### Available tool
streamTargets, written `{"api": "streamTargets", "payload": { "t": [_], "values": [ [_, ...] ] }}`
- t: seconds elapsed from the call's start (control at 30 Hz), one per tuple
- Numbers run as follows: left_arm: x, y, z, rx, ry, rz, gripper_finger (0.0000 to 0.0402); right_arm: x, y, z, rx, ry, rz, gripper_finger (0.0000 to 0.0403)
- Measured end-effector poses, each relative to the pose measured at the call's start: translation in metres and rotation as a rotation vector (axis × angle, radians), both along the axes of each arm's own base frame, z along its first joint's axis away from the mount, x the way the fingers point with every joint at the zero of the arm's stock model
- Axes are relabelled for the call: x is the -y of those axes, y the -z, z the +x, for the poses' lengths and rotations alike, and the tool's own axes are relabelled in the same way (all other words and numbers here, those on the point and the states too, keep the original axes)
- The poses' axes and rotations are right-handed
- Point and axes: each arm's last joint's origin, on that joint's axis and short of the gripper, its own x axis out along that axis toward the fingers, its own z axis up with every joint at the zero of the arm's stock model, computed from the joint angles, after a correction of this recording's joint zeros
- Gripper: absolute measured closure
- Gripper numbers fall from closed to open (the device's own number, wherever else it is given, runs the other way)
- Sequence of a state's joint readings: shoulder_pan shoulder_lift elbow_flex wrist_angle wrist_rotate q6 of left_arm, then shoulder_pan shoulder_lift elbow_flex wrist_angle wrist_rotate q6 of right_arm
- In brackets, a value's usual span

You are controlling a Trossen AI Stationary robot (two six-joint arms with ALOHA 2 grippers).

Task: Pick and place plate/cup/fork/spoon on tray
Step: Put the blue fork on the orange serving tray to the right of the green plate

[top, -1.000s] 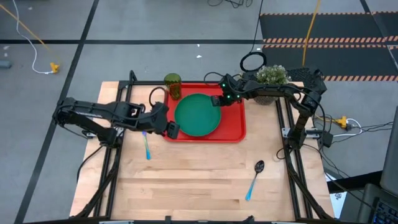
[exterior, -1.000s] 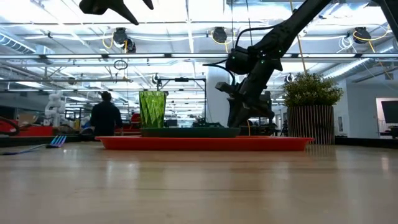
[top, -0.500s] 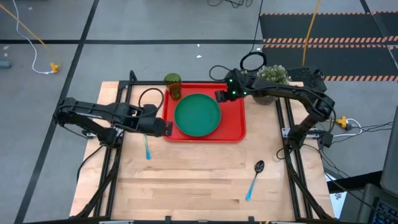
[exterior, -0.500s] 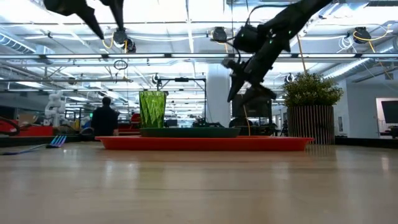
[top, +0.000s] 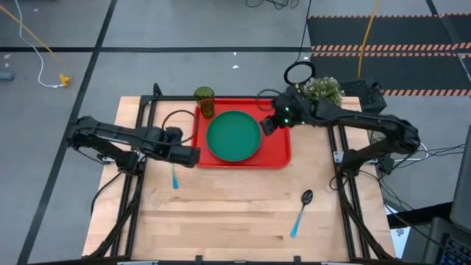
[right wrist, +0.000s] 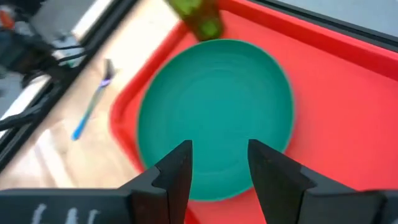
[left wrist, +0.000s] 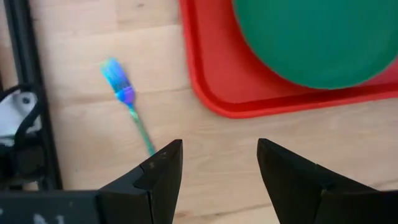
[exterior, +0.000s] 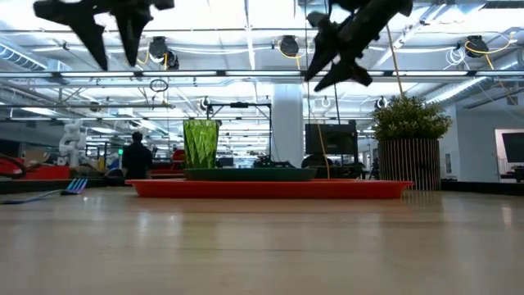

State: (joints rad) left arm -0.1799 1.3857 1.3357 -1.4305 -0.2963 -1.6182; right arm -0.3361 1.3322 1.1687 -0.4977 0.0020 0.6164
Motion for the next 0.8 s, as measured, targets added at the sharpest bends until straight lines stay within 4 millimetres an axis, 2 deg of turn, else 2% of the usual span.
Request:
{"api": "streamTargets", "payload": {
  "t": [0.23,0.47,0.6,0.8],
  "values": [
    [0.003,0.041,-0.012,-0.087,-0.045,-0.072,0.0192,-0.038,-0.015,-0.004,0.046,-0.042,-0.024,0.0254],
    [0.003,0.072,-0.021,-0.159,-0.11,-0.074,0.0192,-0.069,-0.014,-0.002,0.023,-0.125,-0.018,0.0254],
    [-0.002,0.09,-0.023,-0.154,-0.176,-0.077,0.0192,-0.078,-0.011,-0.005,-0.032,-0.137,-0.048,0.0254],
    [-0.011,0.115,-0.027,-0.144,-0.245,-0.107,0.0192,-0.078,-0.007,-0.008,-0.104,-0.181,-0.122,0.0254]
  ]
}}
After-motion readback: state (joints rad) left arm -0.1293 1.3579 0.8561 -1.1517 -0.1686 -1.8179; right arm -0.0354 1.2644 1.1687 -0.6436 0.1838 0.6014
